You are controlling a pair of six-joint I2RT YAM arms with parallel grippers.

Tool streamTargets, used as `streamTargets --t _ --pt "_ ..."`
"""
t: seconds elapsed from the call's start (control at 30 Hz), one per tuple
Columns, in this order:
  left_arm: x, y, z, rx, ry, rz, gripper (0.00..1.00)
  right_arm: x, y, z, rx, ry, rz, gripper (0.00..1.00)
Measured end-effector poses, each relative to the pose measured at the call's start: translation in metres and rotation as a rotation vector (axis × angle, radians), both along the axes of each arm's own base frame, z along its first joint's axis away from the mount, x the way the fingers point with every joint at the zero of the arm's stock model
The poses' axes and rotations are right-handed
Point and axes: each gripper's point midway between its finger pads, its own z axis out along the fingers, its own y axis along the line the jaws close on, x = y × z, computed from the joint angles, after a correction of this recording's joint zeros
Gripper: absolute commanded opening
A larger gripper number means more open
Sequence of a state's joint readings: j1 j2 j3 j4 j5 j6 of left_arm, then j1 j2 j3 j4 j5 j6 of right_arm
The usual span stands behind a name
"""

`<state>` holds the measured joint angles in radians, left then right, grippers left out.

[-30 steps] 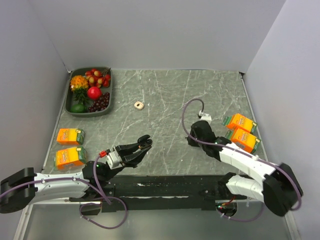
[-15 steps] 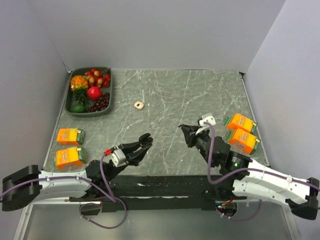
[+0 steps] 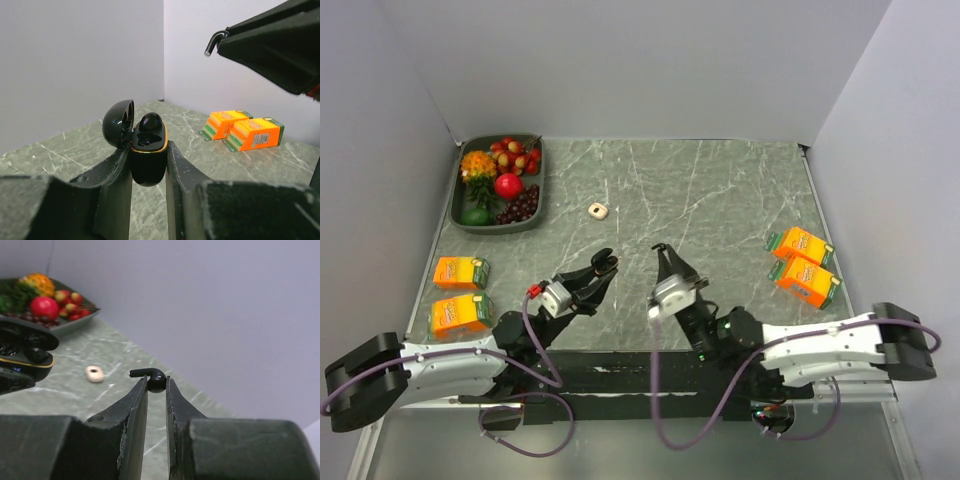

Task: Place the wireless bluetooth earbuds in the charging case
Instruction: Place the earbud in the charging case.

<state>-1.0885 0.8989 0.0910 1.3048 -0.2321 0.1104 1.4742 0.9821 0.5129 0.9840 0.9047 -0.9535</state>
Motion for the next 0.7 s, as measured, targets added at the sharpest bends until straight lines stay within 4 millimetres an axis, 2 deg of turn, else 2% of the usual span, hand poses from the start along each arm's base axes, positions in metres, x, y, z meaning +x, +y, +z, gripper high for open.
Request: streamTargets --t 0.2,0.33,0.4,0.47,0.63,0.7 --pt "-0.002 -0.005 -0.004 0.02 -0.004 -0.022 0.01 -0.015 0.028 -0.015 -0.315 -0.214 0.0 0.0" --pt "-0.004 -0.006 -0.003 0.024 -0.013 -0.037 0.01 -0.025 0.029 -0.012 -0.347 -0.278 0.027 0.0" --pt "-0.005 -0.007 -0.002 0.025 -0.019 -0.044 0.01 -0.029 0.022 -0.005 -0.304 -0.29 0.05 0.0" --pt "-0.007 -0.007 0.0 0.021 -0.031 -0.055 0.01 -0.034 0.012 0.006 -0.186 -0.266 0.103 0.0" --pt "-0.016 -0.011 0.006 0.023 -0.067 -0.11 0.01 -0.049 -0.032 0.059 0.211 -0.166 0.331 0.0" --pt "-0.021 -0.015 0.006 0.032 -0.082 -0.14 0.01 -0.054 -0.037 0.077 0.292 -0.129 0.394 0.0"
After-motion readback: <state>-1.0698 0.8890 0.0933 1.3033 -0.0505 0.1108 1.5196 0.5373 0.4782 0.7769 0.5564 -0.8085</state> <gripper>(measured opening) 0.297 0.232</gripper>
